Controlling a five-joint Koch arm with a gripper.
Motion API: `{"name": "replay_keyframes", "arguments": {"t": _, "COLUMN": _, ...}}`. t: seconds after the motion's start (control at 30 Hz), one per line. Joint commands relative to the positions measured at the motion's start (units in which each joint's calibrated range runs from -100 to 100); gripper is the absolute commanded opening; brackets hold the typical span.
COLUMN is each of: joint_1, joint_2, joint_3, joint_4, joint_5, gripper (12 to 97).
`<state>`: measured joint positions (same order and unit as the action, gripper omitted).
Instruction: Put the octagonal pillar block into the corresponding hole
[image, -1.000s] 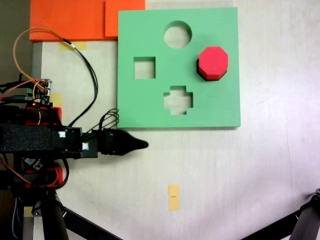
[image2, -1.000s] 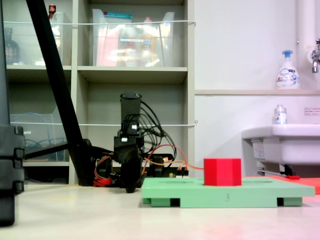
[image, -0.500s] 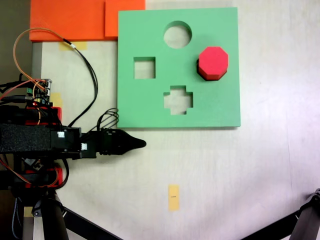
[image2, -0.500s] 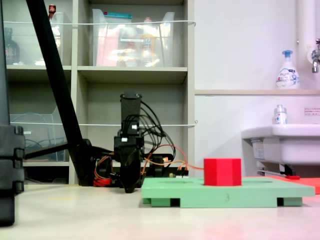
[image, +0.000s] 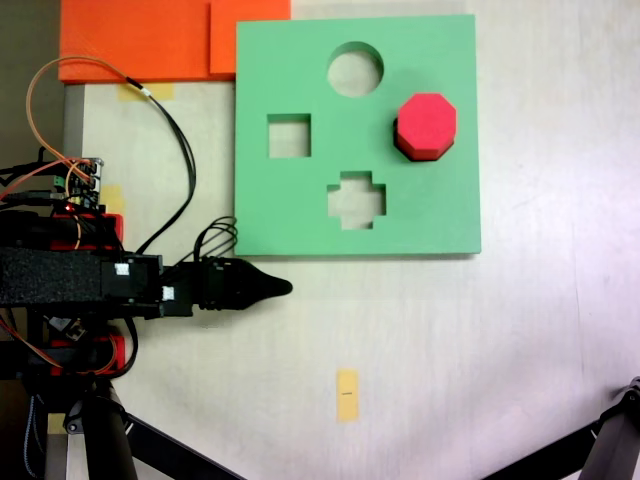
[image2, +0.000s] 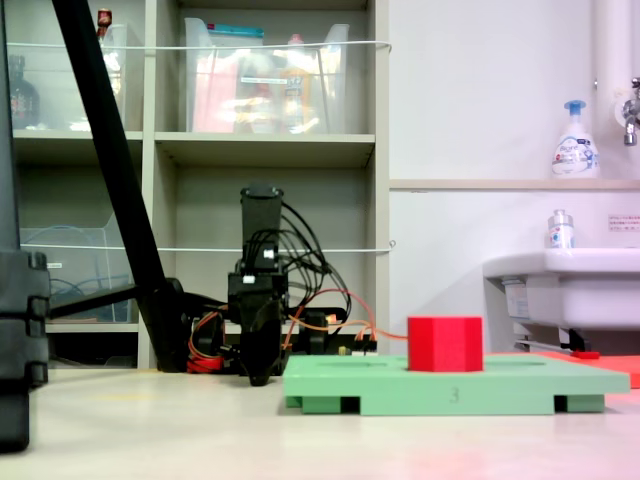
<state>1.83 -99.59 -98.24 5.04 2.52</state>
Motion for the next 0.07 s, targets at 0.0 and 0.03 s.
{"name": "replay_keyframes", "arguments": {"t": 0.0, "joint_1": -0.1, "joint_2": -0.4, "joint_3": -1.8, "joint_4": -3.5, "joint_5": 0.0, "gripper": 48.5}}
{"name": "replay_keyframes", "arguments": {"t": 0.03, "joint_1": -0.1, "joint_2": -0.4, "joint_3": -1.8, "joint_4": -3.5, "joint_5": 0.0, "gripper": 48.5}}
